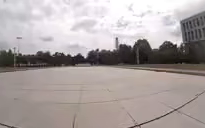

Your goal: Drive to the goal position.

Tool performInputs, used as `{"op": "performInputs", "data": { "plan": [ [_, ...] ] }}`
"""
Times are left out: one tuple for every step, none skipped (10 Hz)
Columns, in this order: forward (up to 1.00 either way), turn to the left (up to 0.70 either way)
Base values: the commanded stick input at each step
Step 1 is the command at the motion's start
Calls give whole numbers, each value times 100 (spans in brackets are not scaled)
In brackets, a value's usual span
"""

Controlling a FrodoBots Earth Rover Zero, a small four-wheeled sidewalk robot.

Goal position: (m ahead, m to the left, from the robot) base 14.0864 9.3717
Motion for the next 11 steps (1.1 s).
{"op": "performInputs", "data": {
  "plan": [
    [100,2],
    [100,2],
    [100,2],
    [100,2],
    [100,2],
    [100,2],
    [100,2],
    [100,2],
    [100,2],
    [100,2],
    [100,2]
  ]
}}
